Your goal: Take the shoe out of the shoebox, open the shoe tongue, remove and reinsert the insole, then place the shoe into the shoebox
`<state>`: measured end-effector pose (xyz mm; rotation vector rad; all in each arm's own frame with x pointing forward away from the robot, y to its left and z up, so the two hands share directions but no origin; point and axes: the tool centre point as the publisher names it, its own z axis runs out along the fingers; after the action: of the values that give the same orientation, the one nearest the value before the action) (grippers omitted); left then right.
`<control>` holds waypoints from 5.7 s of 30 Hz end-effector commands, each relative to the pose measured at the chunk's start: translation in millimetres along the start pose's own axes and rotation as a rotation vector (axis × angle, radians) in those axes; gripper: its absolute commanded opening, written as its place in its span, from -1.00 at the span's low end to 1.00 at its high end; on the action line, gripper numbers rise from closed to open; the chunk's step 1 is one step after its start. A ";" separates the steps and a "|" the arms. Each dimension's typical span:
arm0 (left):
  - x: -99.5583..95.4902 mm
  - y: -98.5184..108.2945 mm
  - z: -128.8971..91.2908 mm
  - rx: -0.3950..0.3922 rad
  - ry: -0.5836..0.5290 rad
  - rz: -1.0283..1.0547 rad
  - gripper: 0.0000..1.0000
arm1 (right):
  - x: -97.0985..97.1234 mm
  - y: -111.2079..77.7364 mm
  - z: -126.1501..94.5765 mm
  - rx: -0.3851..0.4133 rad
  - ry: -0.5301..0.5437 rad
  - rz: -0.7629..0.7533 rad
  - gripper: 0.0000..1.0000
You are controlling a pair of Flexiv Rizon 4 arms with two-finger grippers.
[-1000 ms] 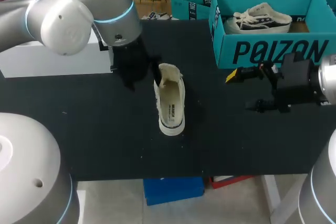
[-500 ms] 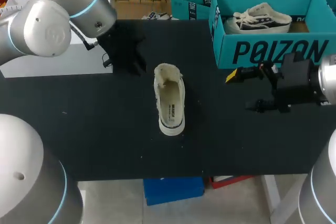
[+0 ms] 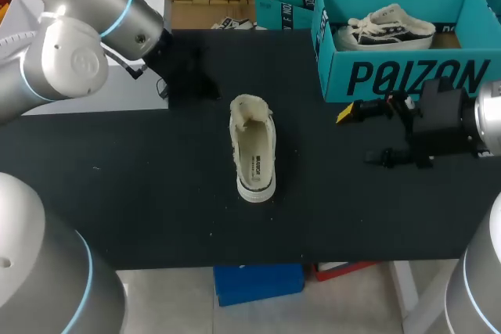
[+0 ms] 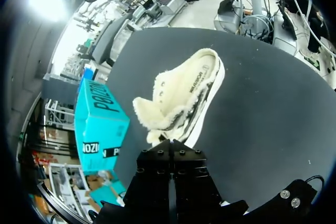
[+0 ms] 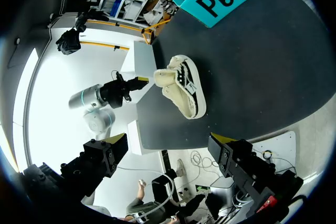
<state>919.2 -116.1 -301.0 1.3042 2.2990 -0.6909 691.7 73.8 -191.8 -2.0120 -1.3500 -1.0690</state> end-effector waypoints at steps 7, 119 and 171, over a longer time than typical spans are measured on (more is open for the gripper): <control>-24.4 20.9 43.5 0.009 -0.005 -0.007 -1.00 | 0.3 -0.2 0.5 -0.001 -0.001 0.000 1.00; 45.8 -64.2 21.1 0.113 0.446 0.419 -0.07 | 0.3 -0.2 0.5 -0.001 -0.001 0.000 1.00; 70.0 -41.6 92.9 0.026 0.515 0.500 -0.17 | 0.3 -0.2 0.5 -0.001 -0.001 0.000 1.00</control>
<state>857.2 -140.4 -400.7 2.1619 2.1629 -0.2347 691.6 73.8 -191.8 -2.0121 -1.3499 -1.0691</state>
